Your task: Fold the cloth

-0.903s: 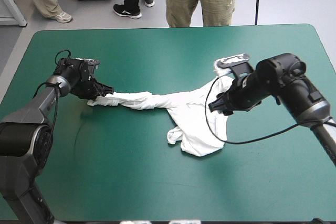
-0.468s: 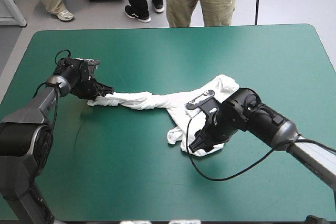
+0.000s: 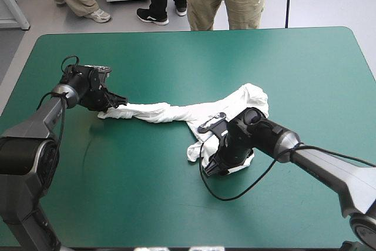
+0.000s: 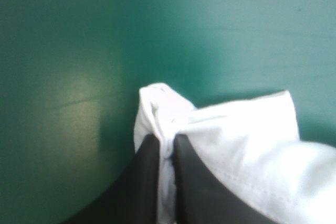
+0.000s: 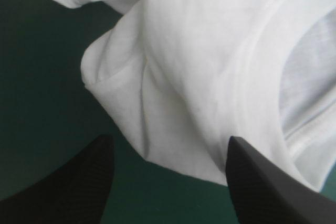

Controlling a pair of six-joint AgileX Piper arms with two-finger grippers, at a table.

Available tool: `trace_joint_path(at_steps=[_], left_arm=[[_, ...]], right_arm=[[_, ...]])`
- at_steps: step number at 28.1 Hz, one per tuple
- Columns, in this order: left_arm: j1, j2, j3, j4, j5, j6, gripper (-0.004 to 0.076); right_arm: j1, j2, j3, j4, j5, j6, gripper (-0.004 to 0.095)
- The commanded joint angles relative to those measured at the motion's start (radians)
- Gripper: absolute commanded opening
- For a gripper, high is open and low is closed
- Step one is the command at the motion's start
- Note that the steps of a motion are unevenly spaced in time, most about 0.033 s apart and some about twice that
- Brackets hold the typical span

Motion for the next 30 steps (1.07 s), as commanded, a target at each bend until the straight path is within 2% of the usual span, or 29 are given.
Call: trace_joint_path(at_steps=[1,4,10,12,14,16,17,21,25,30], left_arm=[[0.009,-0.015,-0.006,0.03,0.017,-0.009,0.0],[0.009,-0.015,-0.006,0.03,0.017,-0.009,0.0],[0.009,-0.015,-0.006,0.023,0.019,-0.009,0.0],[0.009,-0.015,-0.006,0.013,0.021,-0.009,0.0],[0.009,-0.015,-0.006,0.011,0.029,-0.009,0.0],[0.009,-0.017,-0.006,0.011,0.04,-0.009,0.0],[0.009,-0.019,-0.006,0.009,0.044,-0.009,0.0],[0.009,-0.061,-0.007,0.009,0.055,-0.005,0.0],[0.009,-0.138,-0.007,0.011,0.058,-0.003,0.0],[0.009,-0.319,-0.007,0.011,0.073,0.029,0.0]], right_arm=[[0.003,0.02,-0.022,0.029,-0.027,-0.037,0.059],[0.003,0.067,-0.022,0.029,-0.069,-0.03,0.059],[0.003,0.171,0.004,0.06,-0.058,-0.03,0.0585],[0.003,0.194,0.035,0.076,-0.068,-0.03,0.053],[0.003,0.211,0.067,0.073,-0.077,-0.011,0.0347],[0.003,0.211,0.093,0.072,-0.092,-0.009,0.0075],[0.003,0.209,0.095,0.072,-0.092,-0.003,-0.0015],[0.001,0.172,0.088,0.059,-0.088,0.001,-0.0017],[-0.01,0.073,0.051,0.022,-0.037,0.038,-0.0017],[-0.118,-0.159,-0.083,0.018,0.058,0.052,-0.0017]])
